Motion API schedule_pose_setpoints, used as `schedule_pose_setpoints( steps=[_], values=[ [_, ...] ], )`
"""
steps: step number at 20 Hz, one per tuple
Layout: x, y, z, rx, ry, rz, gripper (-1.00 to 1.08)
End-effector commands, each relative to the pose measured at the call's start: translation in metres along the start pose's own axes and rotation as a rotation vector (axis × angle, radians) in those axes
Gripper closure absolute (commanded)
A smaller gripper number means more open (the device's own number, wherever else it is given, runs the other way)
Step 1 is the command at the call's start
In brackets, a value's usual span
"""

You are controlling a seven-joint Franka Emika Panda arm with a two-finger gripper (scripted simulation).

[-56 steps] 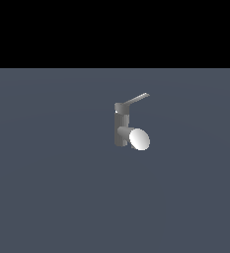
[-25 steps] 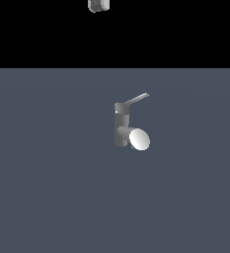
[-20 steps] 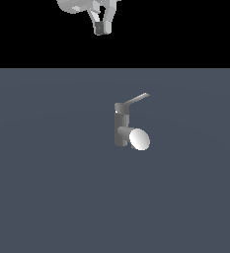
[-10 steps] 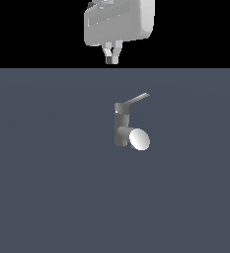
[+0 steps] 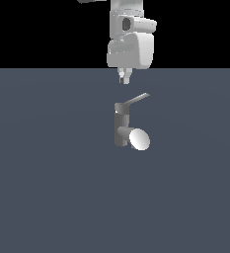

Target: Turn on the faucet by rotating a designated handle.

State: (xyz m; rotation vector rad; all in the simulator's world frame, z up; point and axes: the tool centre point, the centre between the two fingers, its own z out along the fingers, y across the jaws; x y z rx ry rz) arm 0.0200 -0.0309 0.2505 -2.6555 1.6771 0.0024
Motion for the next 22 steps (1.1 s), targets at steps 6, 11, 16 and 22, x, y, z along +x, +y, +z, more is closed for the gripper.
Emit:
schedule_pose_setpoints(
  steps=[6, 11, 16, 22],
  values=[
    [0.05, -0.017, 0.039, -0.001, 0.003, 0.204, 1.08],
    [0.075, -0.021, 0.057, -0.001, 0.004, 0.3, 1.08],
    [0.089, -0.022, 0.066, 0.0, 0.003, 0.355, 1.08],
    [0.093, -0.022, 0.068, 0.0, 0.002, 0.368, 1.08]
  ],
)
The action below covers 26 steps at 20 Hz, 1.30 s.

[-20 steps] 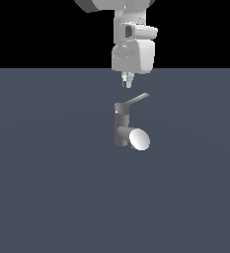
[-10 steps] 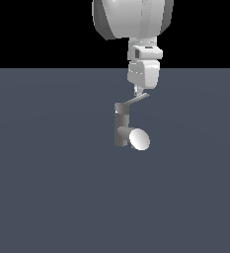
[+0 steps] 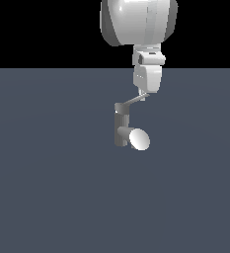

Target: Turn on the faucet by rotating a designated handle.

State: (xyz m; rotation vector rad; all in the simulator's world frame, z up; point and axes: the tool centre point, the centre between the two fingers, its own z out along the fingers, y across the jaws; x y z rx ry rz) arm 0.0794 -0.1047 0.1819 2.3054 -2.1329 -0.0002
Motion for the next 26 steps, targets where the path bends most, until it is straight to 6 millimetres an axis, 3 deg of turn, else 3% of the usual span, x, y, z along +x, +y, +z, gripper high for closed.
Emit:
schedule_pose_setpoints(
  steps=[1, 24, 25, 26],
  values=[
    [0.0, 0.0, 0.0, 0.001, 0.0, 0.001, 1.08],
    [0.006, 0.067, 0.0, 0.001, 0.0, 0.001, 1.08],
    [0.006, 0.067, 0.0, 0.001, 0.0, 0.001, 1.08],
    [-0.003, 0.053, -0.012, 0.03, 0.004, -0.016, 1.08]
  ],
)
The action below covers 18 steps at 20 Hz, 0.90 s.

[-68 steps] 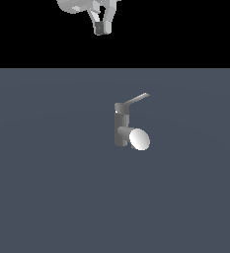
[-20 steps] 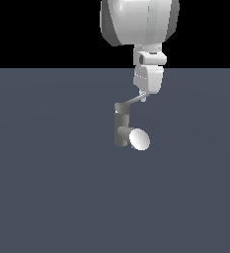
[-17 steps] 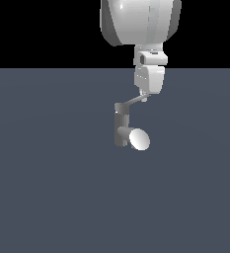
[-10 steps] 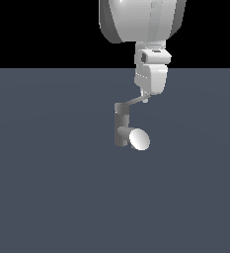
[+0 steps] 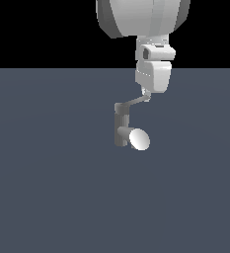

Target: Turn on the faucet by rotating a designated handle.

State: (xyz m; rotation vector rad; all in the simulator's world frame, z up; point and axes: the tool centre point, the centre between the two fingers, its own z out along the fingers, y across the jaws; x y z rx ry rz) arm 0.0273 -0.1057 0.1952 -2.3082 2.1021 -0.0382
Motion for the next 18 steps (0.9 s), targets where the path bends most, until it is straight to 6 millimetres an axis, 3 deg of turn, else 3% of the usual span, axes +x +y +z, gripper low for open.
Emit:
schedule_pose_setpoints(
  steps=[1, 18],
  values=[
    [-0.002, 0.004, 0.002, -0.003, -0.001, 0.001, 1.08],
    [-0.03, 0.058, 0.009, -0.025, -0.004, 0.014, 1.08]
  ],
)
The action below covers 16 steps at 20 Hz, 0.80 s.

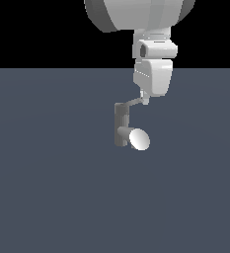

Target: Turn on the faucet by rotating a designated handle.

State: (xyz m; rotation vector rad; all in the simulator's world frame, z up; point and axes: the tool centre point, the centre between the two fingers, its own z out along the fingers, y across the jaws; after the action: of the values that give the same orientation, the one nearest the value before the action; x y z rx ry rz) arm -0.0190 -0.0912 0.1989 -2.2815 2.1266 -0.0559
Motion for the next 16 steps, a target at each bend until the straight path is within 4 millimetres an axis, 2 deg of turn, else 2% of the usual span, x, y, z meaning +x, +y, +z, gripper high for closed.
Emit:
schedule_pose_setpoints(
  steps=[1, 5, 6, 16],
  values=[
    [-0.013, 0.017, 0.014, -0.036, -0.011, -0.009, 1.08],
    [-0.018, 0.028, 0.015, -0.04, -0.011, -0.006, 1.08],
    [-0.009, 0.016, 0.002, -0.008, -0.002, 0.002, 1.08],
    [-0.069, 0.029, 0.011, -0.032, -0.008, -0.004, 1.08]
  ],
)
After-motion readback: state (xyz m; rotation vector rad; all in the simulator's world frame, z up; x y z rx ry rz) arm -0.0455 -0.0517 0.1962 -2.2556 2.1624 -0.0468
